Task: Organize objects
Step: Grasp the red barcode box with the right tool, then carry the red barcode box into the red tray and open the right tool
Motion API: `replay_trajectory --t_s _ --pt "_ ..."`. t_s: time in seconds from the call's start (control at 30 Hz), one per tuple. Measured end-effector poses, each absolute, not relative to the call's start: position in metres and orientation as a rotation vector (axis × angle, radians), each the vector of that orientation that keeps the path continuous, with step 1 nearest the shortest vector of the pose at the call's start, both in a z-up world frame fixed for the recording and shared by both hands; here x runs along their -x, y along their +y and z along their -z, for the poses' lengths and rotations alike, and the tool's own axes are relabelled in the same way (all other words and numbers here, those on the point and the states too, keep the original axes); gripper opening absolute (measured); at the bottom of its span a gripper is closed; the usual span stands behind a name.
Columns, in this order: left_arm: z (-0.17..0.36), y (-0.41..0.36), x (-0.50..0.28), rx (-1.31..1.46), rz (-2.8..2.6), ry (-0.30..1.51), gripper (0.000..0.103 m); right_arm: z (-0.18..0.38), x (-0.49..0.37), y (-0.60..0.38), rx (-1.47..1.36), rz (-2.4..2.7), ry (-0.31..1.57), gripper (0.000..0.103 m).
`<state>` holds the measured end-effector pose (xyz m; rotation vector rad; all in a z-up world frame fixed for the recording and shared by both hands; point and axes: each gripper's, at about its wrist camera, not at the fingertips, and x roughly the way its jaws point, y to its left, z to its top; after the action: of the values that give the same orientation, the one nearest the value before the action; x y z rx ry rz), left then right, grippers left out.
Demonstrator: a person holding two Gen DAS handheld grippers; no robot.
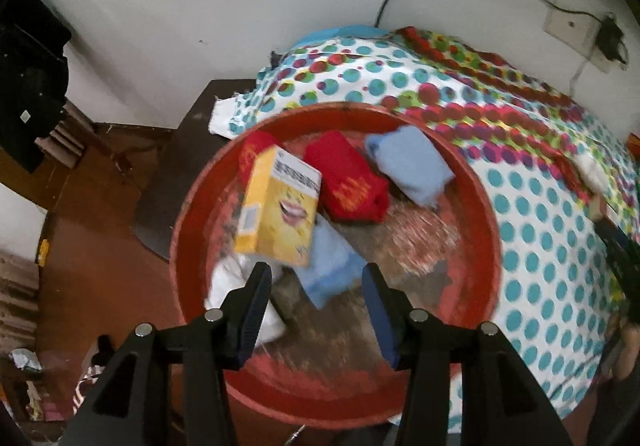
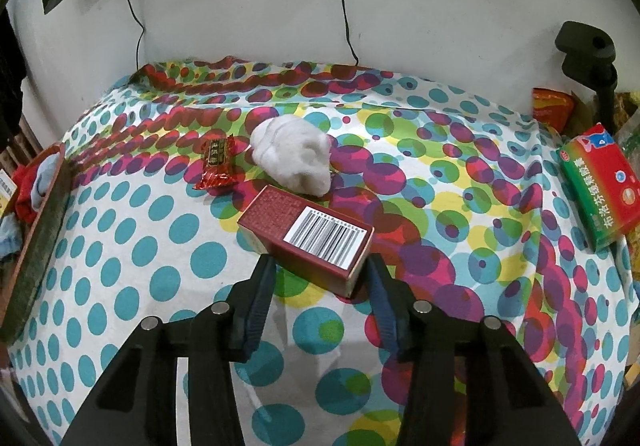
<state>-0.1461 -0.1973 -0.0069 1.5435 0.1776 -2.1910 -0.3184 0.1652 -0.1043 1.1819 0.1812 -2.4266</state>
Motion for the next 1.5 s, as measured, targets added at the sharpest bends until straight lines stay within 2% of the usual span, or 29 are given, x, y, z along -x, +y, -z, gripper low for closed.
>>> replay_trajectory --t_s 0.17,0.33,0.4,0.5,0.63,0.67,0.77,0.87,1.5 --pt "0.01 -0.174 0.126 -1.566 2.252 0.205 0.048 0.104 0.315 0.161 -1.177 2.419 0.194 0.039" --pt "0.016 -0.159 0.113 -1.596 2.292 0.196 0.048 0.104 0.316 0.16 -1.165 2.373 0.138 0.045" --pt "0.019 -0.157 0.11 -1.592 2.294 0.188 0.048 0.104 0.32 0.166 -1.16 2.345 0.114 0.055" --pt "0.022 -0.155 0.107 -1.588 2.295 0.173 0.048 0.103 0.327 0.168 -1.146 2.324 0.225 0.065" --pt "0.027 -0.152 0.106 -1.613 2.299 0.183 0.048 0.098 0.343 0.163 -1.142 2.274 0.278 0.065" --pt "0.027 -0.151 0.106 -1.617 2.299 0.181 0.048 0.097 0.346 0.162 -1.142 2.257 0.292 0.064" --pt "0.031 -0.149 0.106 -1.636 2.293 0.187 0.048 0.098 0.35 0.167 -1.137 2.217 0.335 0.041" --pt "0.032 -0.147 0.106 -1.642 2.292 0.187 0.048 0.096 0.338 0.164 -1.123 2.216 0.369 0.029" --pt "0.021 -0.131 0.095 -1.604 2.356 0.202 0.048 0.055 0.27 0.161 -1.062 2.21 0.296 0.028"
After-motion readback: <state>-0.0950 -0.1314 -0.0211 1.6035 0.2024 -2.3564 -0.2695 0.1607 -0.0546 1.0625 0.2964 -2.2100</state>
